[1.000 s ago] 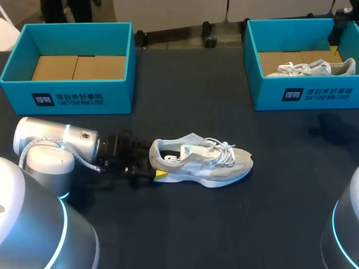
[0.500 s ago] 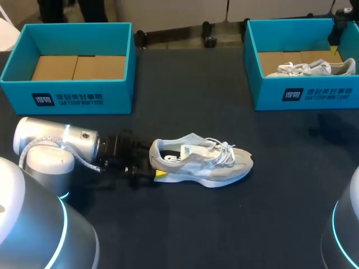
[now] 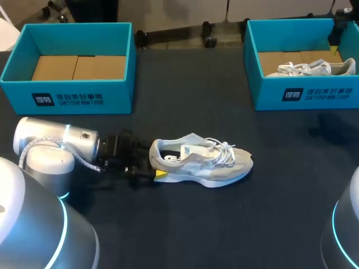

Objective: Take the shoe out of the shoebox, open the shoe tongue, remove and reinsert the insole, then place the shoe into the shoebox

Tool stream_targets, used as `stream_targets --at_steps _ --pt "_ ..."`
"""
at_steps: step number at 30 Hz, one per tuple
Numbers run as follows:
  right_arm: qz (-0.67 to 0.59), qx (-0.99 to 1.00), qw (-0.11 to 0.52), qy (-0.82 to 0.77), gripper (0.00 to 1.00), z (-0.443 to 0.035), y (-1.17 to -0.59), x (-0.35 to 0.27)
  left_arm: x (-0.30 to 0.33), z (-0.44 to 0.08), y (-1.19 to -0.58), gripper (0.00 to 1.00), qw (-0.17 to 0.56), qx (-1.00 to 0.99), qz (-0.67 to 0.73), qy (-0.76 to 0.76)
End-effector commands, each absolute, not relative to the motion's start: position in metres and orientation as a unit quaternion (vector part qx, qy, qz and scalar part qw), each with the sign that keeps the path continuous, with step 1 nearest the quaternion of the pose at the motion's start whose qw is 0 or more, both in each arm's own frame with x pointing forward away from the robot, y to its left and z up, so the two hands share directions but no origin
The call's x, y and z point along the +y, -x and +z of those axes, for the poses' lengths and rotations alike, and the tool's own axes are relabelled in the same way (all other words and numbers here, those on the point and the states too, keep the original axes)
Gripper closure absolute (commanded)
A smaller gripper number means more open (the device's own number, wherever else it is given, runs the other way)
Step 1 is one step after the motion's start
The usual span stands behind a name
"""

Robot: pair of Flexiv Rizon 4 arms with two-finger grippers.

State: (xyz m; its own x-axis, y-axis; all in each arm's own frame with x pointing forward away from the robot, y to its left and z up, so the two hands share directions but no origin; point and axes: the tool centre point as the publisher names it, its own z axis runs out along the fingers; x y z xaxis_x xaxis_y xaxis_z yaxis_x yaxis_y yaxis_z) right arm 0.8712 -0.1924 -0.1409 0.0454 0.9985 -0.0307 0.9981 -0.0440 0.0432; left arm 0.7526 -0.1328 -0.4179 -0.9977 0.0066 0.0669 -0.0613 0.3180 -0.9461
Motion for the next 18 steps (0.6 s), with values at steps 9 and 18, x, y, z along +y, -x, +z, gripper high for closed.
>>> stream_targets --at_steps 9,18 --pt "0.005 0.685 0.062 -0.726 0.0 -0.127 -0.866 -0.167 -0.133 -0.418 -0.75 1.0 0.028 -0.811 0.584 -0.018" --pt "0.028 0.671 0.071 -0.738 0.0 -0.111 -0.85 -0.119 -0.133 -0.418 -0.75 1.0 0.028 -0.811 0.584 -0.018"
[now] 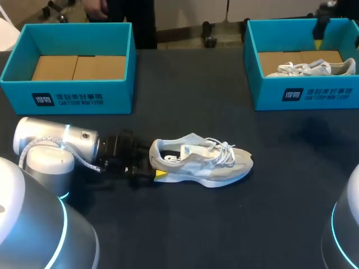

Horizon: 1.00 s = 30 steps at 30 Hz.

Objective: Take the shoe out of the shoebox, open the shoe tongue, remove and reinsert the insole, then place the shoe into the shoebox

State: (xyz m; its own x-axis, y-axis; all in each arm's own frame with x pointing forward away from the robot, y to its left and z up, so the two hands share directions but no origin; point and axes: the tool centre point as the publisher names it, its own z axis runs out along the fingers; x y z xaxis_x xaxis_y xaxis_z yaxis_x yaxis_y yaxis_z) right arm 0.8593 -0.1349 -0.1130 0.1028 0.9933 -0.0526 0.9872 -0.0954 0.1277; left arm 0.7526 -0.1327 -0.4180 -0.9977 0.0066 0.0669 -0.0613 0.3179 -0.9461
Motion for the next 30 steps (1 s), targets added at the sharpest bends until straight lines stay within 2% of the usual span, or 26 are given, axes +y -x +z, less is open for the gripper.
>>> stream_targets --at_steps 1,17,30 --pt "0.034 0.673 0.068 -0.736 0.0 -0.112 -0.849 -0.113 -0.133 -0.418 -0.75 1.0 0.028 -0.811 0.584 -0.018" --pt "0.032 0.678 0.074 -0.731 0.0 -0.124 -0.812 -0.025 -0.133 -0.418 -0.75 1.0 0.028 -0.811 0.584 -0.018" --pt "0.031 0.68 0.024 -0.732 0.0 -0.151 -0.757 0.035 -0.133 -0.418 -0.75 1.0 0.028 -0.811 0.584 -0.018"
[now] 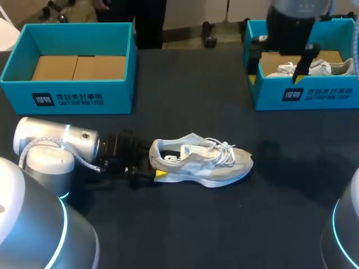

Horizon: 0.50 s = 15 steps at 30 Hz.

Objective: Take the shoe out of the shoebox, open the shoe tongue, remove and reinsert the insole, then place the shoe into the shoebox

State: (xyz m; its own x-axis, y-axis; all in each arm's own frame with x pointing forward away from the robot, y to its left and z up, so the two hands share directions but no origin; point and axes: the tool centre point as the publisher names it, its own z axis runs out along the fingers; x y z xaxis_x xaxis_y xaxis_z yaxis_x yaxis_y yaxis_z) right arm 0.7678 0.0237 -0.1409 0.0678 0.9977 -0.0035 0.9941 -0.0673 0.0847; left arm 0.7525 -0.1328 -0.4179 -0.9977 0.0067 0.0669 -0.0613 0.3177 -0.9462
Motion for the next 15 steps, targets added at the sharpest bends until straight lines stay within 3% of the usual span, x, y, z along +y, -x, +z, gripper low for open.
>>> stream_targets --at_steps 1,8,15 --pt "0.032 0.678 0.016 -0.734 0.0 -0.155 -0.754 0.039 -0.133 -0.418 -0.75 1.0 0.028 -0.811 0.584 -0.018" --pt "0.036 0.691 -0.028 -0.722 0.0 -0.177 -0.744 0.053 -0.133 -0.418 -0.75 1.0 0.028 -0.811 0.584 -0.018" --pt "0.036 0.691 -0.028 -0.722 0.0 -0.177 -0.744 0.053 -0.133 -0.418 -0.75 1.0 0.028 -0.811 0.584 -0.018"
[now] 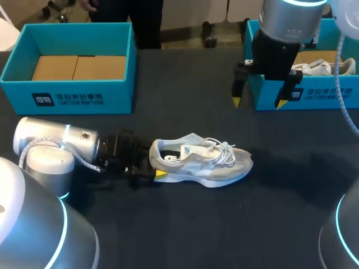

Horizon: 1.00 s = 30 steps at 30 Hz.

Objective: Take the shoe out of the shoebox, open the shoe tongue, remove and reinsert the insole, then place the shoe into the shoebox

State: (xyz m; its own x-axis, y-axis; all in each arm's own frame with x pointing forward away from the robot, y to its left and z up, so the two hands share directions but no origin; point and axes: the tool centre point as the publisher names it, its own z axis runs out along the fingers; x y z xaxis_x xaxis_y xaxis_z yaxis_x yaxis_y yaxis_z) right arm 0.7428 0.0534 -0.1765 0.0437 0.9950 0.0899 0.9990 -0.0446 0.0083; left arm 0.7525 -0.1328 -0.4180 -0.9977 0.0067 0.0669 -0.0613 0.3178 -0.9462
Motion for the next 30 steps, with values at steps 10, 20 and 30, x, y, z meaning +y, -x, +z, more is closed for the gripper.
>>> stream_targets --at_steps 10,20,30 --pt "-0.036 -0.691 0.028 0.722 0.0 -0.177 -0.744 0.053 -0.133 -0.418 -0.75 1.0 0.028 -0.811 0.584 -0.018" --pt "-0.056 -0.649 -0.001 0.759 0.0 -0.181 -0.752 0.106 -0.133 -0.418 -0.75 1.0 0.028 -0.811 0.584 -0.018" --pt "-0.034 -0.591 0.025 0.806 0.0 -0.204 -0.74 0.141 -0.133 -0.418 -0.75 1.0 0.028 -0.811 0.584 -0.018"
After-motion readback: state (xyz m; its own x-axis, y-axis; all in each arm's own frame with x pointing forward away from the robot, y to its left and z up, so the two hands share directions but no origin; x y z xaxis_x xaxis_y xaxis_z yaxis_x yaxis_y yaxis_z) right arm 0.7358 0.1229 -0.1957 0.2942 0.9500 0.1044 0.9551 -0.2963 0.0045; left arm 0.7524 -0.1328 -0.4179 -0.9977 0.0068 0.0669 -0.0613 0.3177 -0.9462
